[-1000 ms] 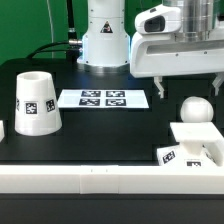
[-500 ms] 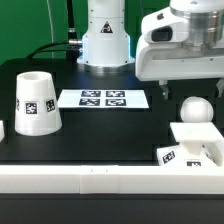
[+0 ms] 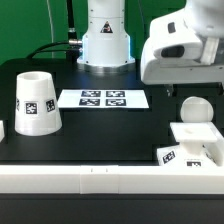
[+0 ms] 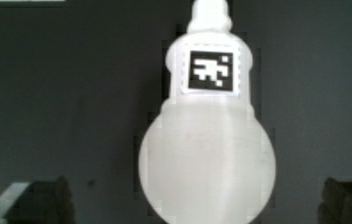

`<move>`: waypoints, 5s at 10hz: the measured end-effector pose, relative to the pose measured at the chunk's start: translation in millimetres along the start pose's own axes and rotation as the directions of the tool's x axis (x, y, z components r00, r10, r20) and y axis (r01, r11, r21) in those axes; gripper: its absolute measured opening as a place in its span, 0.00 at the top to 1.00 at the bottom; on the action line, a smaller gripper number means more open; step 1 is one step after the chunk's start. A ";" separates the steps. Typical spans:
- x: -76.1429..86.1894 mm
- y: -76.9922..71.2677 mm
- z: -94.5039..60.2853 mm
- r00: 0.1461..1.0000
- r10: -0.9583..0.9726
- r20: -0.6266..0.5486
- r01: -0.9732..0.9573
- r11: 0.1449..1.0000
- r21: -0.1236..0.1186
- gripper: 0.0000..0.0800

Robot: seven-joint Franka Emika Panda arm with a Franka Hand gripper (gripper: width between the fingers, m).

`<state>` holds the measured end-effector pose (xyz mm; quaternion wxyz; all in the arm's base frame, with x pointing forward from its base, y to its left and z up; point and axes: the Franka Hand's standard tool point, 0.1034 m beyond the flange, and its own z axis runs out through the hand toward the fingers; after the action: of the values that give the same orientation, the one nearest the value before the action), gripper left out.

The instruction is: Assemble lamp

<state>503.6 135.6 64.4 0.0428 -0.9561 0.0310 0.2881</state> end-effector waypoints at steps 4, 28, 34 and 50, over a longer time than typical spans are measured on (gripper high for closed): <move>-3.9 -0.7 15.1 0.966 -0.005 0.259 0.011 1.000 -0.023 0.13; -7.5 24.4 -28.8 0.957 -0.199 0.211 0.207 0.978 -0.017 0.28; 15.0 32.4 -58.6 0.933 -0.334 -0.132 0.328 0.943 -0.060 0.28; 53.3 59.1 -140.3 0.407 -0.406 -0.818 0.240 0.912 -0.333 0.28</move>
Offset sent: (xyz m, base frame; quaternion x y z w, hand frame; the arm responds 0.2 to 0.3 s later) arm 0.0016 0.0057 -0.0038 -0.0017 -0.1891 -0.0010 0.9820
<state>619.8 61.0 147.6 -0.0022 -0.9543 -0.1608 -0.2519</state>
